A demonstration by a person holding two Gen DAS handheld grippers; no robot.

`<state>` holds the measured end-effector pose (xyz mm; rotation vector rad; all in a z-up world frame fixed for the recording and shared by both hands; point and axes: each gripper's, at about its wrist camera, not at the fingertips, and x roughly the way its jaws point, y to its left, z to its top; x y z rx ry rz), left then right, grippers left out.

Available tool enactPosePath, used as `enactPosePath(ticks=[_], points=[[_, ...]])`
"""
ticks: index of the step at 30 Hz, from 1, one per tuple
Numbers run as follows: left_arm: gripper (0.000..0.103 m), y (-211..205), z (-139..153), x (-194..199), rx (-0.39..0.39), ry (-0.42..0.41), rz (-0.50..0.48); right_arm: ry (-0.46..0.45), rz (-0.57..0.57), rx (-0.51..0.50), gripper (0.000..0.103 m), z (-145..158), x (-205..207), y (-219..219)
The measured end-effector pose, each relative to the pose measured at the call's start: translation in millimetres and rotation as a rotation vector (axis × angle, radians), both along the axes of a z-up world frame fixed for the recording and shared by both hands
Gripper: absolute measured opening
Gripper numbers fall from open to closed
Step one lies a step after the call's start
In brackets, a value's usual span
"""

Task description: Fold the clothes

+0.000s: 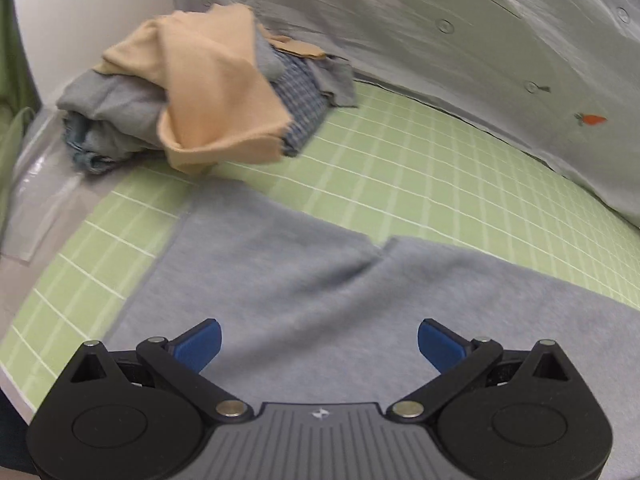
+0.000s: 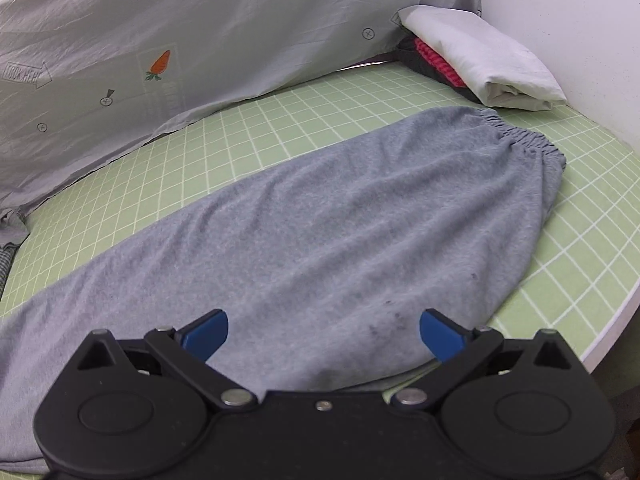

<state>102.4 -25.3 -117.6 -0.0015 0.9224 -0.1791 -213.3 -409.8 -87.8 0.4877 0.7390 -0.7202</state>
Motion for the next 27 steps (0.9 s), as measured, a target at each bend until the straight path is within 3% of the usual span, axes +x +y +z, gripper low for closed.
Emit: enactPosePath(ticks=[3, 6, 9, 16, 17, 18, 19, 20, 21, 27], points=[[0.100, 47, -2, 30, 0.026, 0.004, 0.055, 0.017, -0.006, 0.012, 0.103, -7, 22, 32], [0.080, 72, -7, 53, -0.001, 0.024, 0.048, 0.030, 0.013, 0.009, 0.103, -3, 40, 56], [0.080, 78, -18, 70, -0.035, 0.032, -0.010, 0.052, 0.045, -0.035, 0.103, 4, 56, 71], [0.078, 69, -41, 92, -0.068, 0.079, -0.046, 0.091, 0.011, -0.072, 0.103, 11, 79, 83], [0.064, 67, -41, 94, -0.059, 0.077, -0.050, 0.095, 0.011, -0.083, 0.103, 13, 82, 84], [0.059, 65, -42, 95, -0.038, 0.066, -0.051, 0.097, 0.008, -0.091, 0.103, 15, 85, 85], [0.040, 64, -41, 95, -0.023, 0.058, -0.060, 0.098, 0.005, -0.095, 0.103, 17, 88, 86], [0.011, 64, -41, 95, -0.013, 0.050, -0.062, 0.100, 0.002, -0.093, 0.103, 17, 91, 86], [0.007, 69, -40, 96, -0.017, 0.045, -0.040, 0.103, 0.002, -0.090, 0.103, 16, 95, 86], [0.003, 99, -36, 102, -0.043, 0.015, 0.097, 0.141, 0.050, -0.080, 0.103, 10, 117, 91]])
